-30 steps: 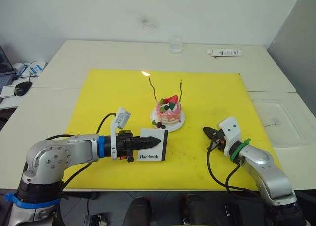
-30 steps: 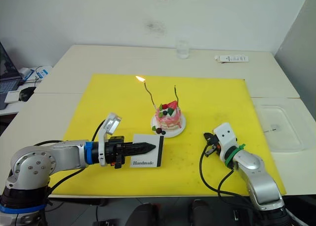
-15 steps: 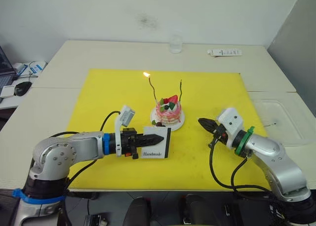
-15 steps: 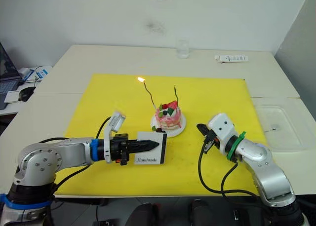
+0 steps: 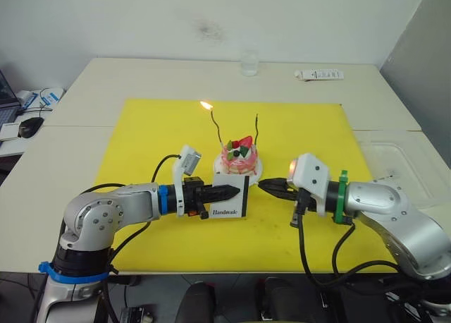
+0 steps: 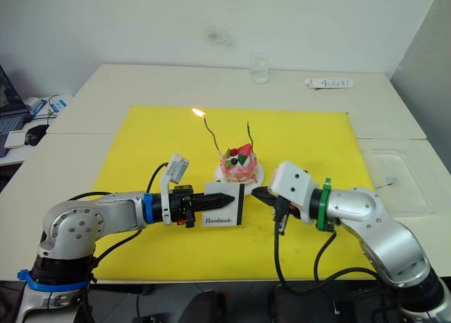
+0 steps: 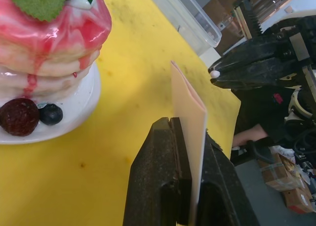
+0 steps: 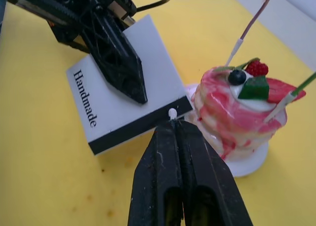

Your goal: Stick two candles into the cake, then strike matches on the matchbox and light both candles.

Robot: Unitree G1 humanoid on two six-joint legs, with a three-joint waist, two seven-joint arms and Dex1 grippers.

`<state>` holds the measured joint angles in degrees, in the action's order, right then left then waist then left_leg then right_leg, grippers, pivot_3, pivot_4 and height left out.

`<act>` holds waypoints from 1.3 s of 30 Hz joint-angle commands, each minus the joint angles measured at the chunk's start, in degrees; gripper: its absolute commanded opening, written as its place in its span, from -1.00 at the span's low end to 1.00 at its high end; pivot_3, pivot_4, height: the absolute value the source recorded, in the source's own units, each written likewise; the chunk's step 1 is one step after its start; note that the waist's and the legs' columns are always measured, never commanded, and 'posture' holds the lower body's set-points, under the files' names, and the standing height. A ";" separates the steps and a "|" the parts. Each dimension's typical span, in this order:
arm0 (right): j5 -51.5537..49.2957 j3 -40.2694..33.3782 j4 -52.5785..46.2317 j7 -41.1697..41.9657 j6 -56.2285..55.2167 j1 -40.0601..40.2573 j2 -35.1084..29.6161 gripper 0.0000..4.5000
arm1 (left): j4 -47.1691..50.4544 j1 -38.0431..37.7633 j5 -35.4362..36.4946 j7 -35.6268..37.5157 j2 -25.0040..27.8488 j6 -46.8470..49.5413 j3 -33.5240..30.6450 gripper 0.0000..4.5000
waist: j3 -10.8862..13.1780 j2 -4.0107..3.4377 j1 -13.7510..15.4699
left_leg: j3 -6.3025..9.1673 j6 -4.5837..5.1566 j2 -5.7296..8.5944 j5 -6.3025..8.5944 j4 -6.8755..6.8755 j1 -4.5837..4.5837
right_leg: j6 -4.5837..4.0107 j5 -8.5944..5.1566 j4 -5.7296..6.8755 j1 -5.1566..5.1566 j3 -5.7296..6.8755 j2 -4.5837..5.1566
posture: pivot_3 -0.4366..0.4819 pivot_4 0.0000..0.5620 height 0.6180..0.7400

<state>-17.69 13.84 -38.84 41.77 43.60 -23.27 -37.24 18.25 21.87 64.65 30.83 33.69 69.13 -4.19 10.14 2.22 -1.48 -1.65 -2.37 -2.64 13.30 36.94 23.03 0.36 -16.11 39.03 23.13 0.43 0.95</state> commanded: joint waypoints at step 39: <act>4.37 5.36 3.91 13.23 -9.17 -3.77 -5.26 -0.98 | 0.75 1.15 -4.85 3.73 0.69 -3.33 0.22 -1.00 | 0.00 0.00 0.07 | 0.00 0.00 0.02 0.00 0.00 0.02 | 0.00 0.00 -0.01 0.00 0.03 0.02 | -0.05 -0.47 1.00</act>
<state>-12.03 21.59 -32.80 53.23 35.54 -25.93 -41.98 18.25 22.19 60.18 33.45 33.84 66.94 -3.02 10.14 2.22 -1.42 -1.65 -2.37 -2.62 13.31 36.94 23.05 0.36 -16.11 39.03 23.13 0.45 0.97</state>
